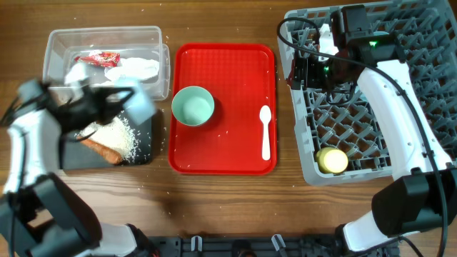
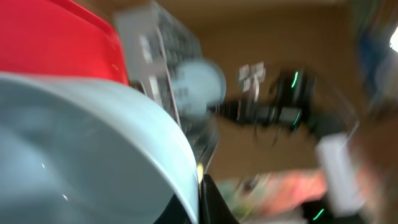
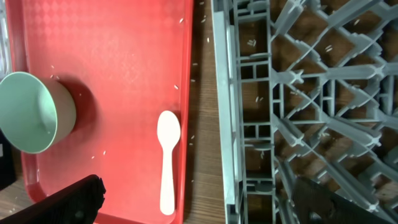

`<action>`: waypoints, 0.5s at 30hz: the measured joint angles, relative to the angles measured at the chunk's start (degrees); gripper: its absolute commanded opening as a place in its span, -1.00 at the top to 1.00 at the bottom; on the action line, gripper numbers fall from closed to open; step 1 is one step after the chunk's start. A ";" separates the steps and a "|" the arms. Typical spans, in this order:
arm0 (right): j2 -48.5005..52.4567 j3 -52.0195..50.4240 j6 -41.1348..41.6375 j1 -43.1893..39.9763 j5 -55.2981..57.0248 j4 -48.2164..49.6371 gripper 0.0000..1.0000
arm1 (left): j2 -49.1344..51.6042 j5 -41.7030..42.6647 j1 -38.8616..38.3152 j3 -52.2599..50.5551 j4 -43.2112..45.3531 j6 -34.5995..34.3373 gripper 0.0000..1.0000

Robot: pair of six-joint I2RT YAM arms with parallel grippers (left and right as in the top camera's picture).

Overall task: Sort waste into correct bins and load items into the dishwasher rack
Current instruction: 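Carry the empty bowl back toward the red tray with left gripper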

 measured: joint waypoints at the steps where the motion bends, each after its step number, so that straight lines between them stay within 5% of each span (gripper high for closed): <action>1: 0.00 0.00 0.00 0.00 0.22 0.04 -0.99 | -1.75 -3.19 -6.01 0.83 2.75 0.26 0.92; 4: 0.00 0.00 0.00 0.00 0.63 0.20 -1.00 | -3.45 -14.08 -22.05 1.44 6.25 0.37 0.92; 9: 0.00 0.00 0.00 0.00 0.76 0.15 -0.99 | -3.43 -47.04 -48.98 1.42 8.74 -0.79 0.92; 15: 0.00 0.00 0.00 0.00 0.79 -0.70 -0.99 | 1.51 -75.34 -68.02 1.42 11.34 -1.42 0.92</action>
